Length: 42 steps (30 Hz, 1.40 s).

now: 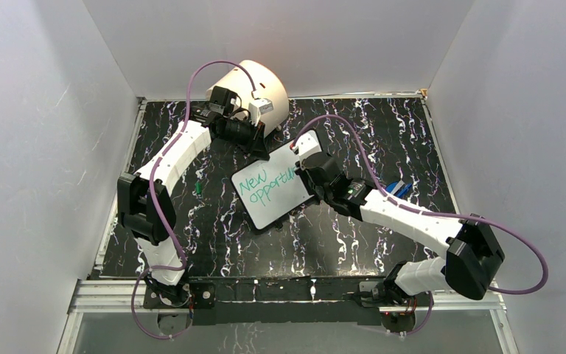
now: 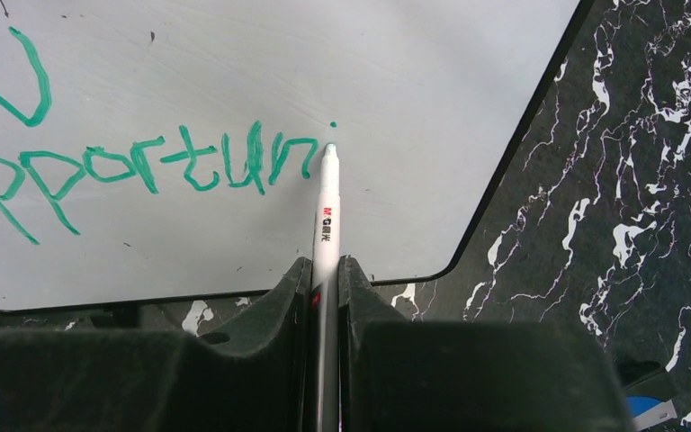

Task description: Write a sentence on the whiteboard

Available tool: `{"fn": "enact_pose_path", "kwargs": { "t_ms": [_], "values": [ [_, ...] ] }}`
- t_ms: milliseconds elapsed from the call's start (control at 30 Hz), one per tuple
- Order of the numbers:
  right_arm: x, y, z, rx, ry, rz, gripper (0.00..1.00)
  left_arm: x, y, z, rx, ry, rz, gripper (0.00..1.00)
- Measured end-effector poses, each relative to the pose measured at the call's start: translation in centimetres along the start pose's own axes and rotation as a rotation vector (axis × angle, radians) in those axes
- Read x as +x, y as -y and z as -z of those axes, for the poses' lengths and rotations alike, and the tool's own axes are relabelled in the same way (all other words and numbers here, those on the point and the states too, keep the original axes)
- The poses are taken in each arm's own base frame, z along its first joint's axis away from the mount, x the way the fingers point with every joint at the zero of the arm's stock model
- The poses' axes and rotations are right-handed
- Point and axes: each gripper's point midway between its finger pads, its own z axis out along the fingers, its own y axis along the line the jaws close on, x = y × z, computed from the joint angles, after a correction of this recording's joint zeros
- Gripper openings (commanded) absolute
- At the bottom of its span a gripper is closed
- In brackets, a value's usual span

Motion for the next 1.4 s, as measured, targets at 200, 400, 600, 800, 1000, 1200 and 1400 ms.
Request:
{"fn": "enact_pose_path", "kwargs": {
  "t_ms": [200, 400, 600, 800, 1000, 1200, 1400],
  "values": [
    [0.2, -0.1, -0.2, 0.0, -0.006, 0.002, 0.0, 0.0, 0.0, 0.0, 0.0, 0.0, 0.0, 0.0],
    [0.4, -0.1, -0.2, -0.003, -0.013, 0.004, 0.0, 0.0, 0.0, 0.0, 0.0, 0.0, 0.0, 0.0],
    [1.4, -0.3, -0.1, -0.014, -0.055, 0.013, 0.0, 0.0, 0.0, 0.0, -0.001, 0.0, -0.001, 0.0],
    [2.4, -0.5, 0.0, -0.026, -0.092, 0.021, 0.0, 0.0, 0.0, 0.0, 0.0, 0.0, 0.0, 0.0],
    [2.5, -0.5, 0.0, -0.024, -0.095, 0.015, 0.0, 0.0, 0.0, 0.0, 0.0, 0.0, 0.0, 0.0],
    [2.2, -0.1, 0.7, -0.019, -0.069, 0.003, 0.0, 0.0, 0.0, 0.0, 0.0, 0.0, 0.0, 0.0],
    [1.6, 0.2, 1.0, -0.009, -0.039, -0.01, 0.0, 0.0, 0.0, 0.0, -0.001, 0.0, 0.0, 0.0]
  ]
}}
